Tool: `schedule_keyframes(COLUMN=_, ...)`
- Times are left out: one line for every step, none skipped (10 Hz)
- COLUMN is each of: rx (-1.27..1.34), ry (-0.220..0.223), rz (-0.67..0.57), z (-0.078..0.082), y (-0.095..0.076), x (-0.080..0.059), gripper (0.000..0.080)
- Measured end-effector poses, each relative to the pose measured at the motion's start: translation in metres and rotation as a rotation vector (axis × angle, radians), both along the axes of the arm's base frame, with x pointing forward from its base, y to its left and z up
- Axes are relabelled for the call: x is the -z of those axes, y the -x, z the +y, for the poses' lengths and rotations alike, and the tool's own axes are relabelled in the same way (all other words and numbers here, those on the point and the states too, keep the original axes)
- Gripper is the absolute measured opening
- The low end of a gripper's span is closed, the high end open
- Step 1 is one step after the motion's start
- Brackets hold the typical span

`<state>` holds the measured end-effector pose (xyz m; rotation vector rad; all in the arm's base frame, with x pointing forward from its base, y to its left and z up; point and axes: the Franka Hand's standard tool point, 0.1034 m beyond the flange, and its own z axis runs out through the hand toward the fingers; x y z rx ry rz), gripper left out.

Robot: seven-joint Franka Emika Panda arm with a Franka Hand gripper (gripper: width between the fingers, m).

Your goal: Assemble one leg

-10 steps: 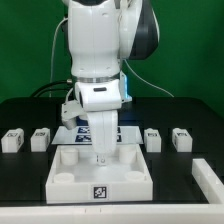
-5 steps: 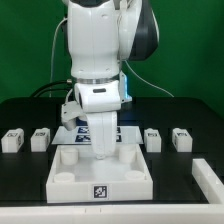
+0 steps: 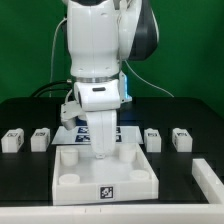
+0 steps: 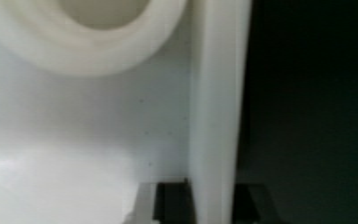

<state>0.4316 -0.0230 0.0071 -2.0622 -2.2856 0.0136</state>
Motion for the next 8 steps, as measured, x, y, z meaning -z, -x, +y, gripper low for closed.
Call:
schedule_keyframes(rx=0.000, ry=0.000, rz=0.000, z=0.000, y=0.000, x=0.000, gripper=0.0058)
schedule_keyframes(rx=0.000, ry=0.000, rz=0.000, z=0.000, y=0.000, x=0.000, gripper=0.0058)
schedule_keyframes(rx=0.008, ry=0.000, rz=-0.002, z=0.002, y=-0.002, x=0.000, gripper=0.0058)
schedule_keyframes(rx=0.032, ry=-0.005, rz=-0.013, z=0.011, y=-0.012, x=0.000, gripper=0.0058)
schedule_keyframes(rx=0.067, ry=-0.012, rz=-0.021, z=0.024, y=-0.024, x=0.000, gripper=0.0058)
schedule_keyframes(rx=0.098, ry=-0.020, rz=-0.029, z=0.042, y=-0.033, x=0.001, gripper=0.0058)
schedule_keyframes(rx=0.105, ry=-0.027, rz=-0.036, z=0.055, y=-0.041, x=0.001, gripper=0.0057)
schedule_keyframes(rx=0.111, ry=-0.031, rz=-0.042, z=0.064, y=-0.049, x=0.000, gripper=0.0057)
